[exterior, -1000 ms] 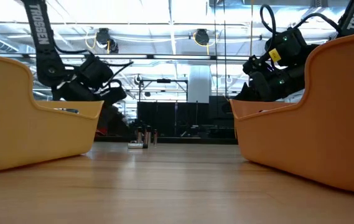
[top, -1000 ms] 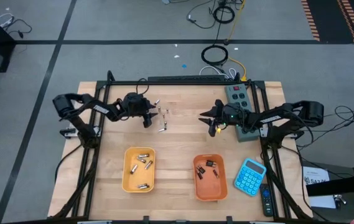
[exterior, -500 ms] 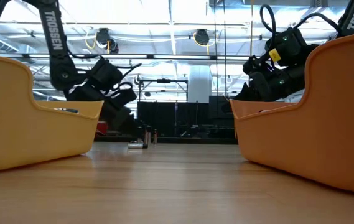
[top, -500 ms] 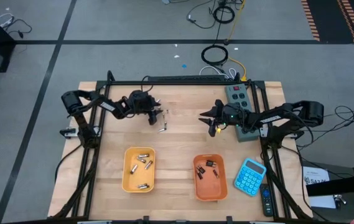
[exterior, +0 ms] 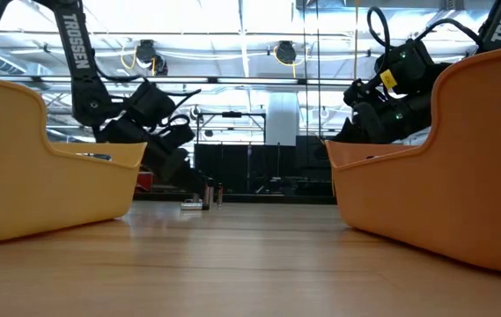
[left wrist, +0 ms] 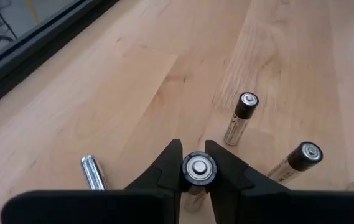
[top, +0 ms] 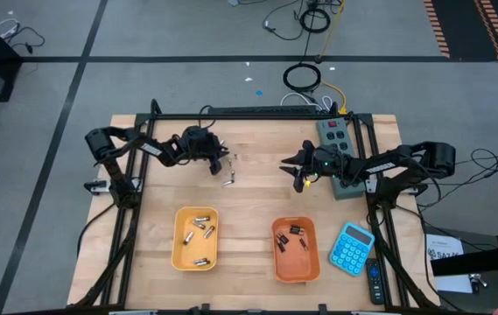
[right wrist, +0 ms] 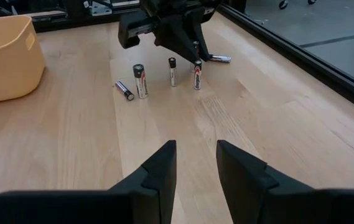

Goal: Sort batteries
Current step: Put the silver battery into the yellow bin

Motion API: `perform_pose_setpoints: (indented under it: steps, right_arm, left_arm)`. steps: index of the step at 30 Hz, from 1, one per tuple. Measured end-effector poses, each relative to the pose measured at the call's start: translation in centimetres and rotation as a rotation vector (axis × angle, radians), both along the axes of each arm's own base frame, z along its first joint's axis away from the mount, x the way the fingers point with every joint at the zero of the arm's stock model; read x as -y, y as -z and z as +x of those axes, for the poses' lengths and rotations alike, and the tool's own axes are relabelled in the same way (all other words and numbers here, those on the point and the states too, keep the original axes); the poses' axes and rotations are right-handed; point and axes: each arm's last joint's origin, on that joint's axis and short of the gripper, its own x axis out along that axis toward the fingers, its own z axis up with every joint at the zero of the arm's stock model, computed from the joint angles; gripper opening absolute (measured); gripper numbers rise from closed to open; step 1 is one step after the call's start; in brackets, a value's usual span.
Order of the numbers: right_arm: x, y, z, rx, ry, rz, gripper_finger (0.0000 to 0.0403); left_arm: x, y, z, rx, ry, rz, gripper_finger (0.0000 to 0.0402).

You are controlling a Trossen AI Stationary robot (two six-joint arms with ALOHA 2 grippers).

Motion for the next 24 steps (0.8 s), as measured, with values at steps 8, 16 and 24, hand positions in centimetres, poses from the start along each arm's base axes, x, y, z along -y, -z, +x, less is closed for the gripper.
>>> perform_pose_setpoints:
  steps: [8, 16, 24]
  right_arm:
    - [0.0, 0.2, -0.1, -0.016, 0.0, 0.006, 0.0105]
    - [-0.1, 0.4, -0.2, -0.043, 0.003, 0.022, 0.0105]
    - [-0.1, 0.5, -0.2, -0.056, 0.001, 0.022, 0.0105]
  left_arm:
    - [0.1, -2.4, -0.5, 0.032, -0.048, 0.013, 0.0052]
    - [1.2, -6.5, -1.7, 0.062, -0.056, 0.071, 0.0052]
    - [5.7, -9.9, -1.9, 0.121, 0.232, 0.068, 0.0052]
